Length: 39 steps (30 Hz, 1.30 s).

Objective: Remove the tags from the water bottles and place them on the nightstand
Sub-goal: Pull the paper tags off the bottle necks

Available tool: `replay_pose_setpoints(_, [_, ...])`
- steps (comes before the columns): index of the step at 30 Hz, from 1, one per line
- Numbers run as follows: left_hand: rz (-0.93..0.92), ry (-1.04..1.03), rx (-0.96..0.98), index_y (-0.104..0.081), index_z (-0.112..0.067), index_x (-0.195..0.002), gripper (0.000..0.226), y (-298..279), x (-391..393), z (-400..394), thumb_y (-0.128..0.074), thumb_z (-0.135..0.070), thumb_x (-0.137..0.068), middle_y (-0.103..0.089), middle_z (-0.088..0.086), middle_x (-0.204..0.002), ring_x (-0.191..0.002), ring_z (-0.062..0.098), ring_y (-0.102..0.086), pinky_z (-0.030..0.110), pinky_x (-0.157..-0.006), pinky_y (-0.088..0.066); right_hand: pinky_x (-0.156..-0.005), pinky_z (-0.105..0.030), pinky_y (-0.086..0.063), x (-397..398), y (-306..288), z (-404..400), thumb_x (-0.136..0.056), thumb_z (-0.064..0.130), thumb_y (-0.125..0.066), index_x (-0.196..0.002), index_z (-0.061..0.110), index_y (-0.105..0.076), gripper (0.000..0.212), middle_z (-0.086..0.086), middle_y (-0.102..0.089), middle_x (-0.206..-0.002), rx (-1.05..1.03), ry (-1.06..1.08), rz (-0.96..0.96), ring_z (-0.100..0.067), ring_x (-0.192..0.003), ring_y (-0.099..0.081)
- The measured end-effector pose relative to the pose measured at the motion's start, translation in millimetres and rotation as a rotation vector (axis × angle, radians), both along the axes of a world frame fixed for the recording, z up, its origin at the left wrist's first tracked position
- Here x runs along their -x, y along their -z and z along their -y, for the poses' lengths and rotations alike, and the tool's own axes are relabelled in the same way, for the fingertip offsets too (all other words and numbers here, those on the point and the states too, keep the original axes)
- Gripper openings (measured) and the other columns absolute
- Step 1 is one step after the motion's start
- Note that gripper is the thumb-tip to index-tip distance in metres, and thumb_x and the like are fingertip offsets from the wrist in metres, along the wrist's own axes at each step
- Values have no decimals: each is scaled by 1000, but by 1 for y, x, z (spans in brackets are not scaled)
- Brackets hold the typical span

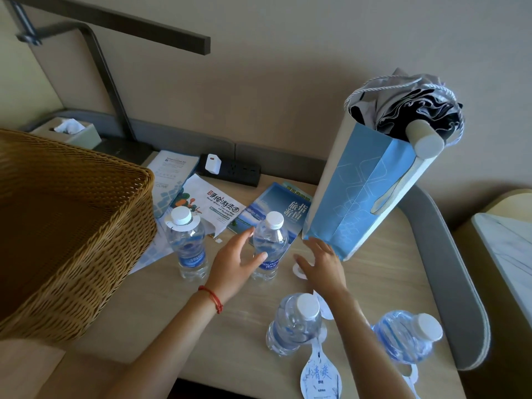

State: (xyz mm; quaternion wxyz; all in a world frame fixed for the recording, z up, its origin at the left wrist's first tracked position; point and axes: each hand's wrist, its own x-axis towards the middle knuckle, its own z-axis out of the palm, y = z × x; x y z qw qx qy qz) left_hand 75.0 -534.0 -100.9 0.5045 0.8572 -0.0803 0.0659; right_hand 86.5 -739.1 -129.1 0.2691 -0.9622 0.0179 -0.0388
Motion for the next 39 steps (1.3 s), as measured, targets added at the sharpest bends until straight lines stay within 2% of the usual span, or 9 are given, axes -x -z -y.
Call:
replay_pose_setpoints(7, [207,-135,-211,-57,-2,-118,44,-13,37,-17,-69,-18,-79,-60,14,-122,-116,25,-54,29,-98,-40,-92,-38,-45,21,-63,-8,-86,30,-63,-121,10,-57,41,-8,-59,-128,-92,-96,230,-28,-116,-52])
replay_pose_setpoints(10, [251,-194,-240,-59,-2,-112,41,-19,53,-26,-73,-13,-75,-64,15,-114,-108,28,-59,35,-91,-47,-88,-39,-48,27,-87,-13,-85,29,-64,-120,10,-57,40,-8,-60,-126,-117,-160,287,-28,-113,-55])
replay_pose_setpoints(13, [255,-282,-242,-60,-2,-109,41,-26,66,-37,-75,-11,-72,-65,17,-109,-99,30,-62,35,-84,-50,-88,-38,-48,30,-108,-17,-85,27,-65,-118,8,-59,38,-9,-62,-123,-132,-227,321,-28,-111,-56])
replay_pose_setpoints(17, [267,-370,-249,-60,1,-110,40,-34,77,-55,-74,-8,-73,-64,19,-110,-102,32,-60,32,-85,-45,-86,-31,-45,34,-128,-31,-85,26,-65,-115,8,-61,35,-10,-63,-120,-155,-290,356,-28,-109,-58])
replay_pose_setpoints(23, [207,-387,-213,-55,0,-117,42,-31,68,-87,-69,-13,-79,-60,17,-118,-109,32,-56,46,-90,-49,-80,-24,-41,39,-137,-66,-85,26,-65,-109,11,-63,29,-8,-64,-118,-151,-350,367,-26,-105,-58])
replay_pose_setpoints(27, [180,-379,-189,-52,-2,-121,46,-19,51,-100,-67,-18,-80,-59,16,-120,-112,28,-54,36,-92,-45,-87,-36,-50,39,-136,-96,-85,31,-63,-115,15,-61,34,-4,-62,-122,-147,-350,341,-22,-109,-57])
replay_pose_setpoints(30, [148,-348,-153,-48,-6,-125,50,-10,38,-107,-65,-24,-82,-57,13,-125,-116,21,-51,25,-92,-38,-82,-30,-49,34,-128,-120,-85,29,-63,-112,14,-63,31,-4,-64,-119,-200,-328,326,-21,-104,-60])
replay_pose_setpoints(34, [106,-324,-67,-45,-6,-129,56,0,25,-115,-66,-25,-81,-54,15,-129,-119,19,-48,24,-92,-36,-84,-22,-42,22,-108,-150,-83,28,-65,-113,12,-63,34,-4,-65,-117,-237,-259,238,-19,-106,-59])
replay_pose_setpoints(39, [19,-239,29,-38,-10,-134,66,12,14,-123,-66,-32,-79,-46,11,-139,-124,15,-42,24,-96,-36,-86,-22,-40,8,-83,-173,-84,34,-64,-114,14,-62,36,-3,-64,-121,-225,-158,118,-18,-110,-58])
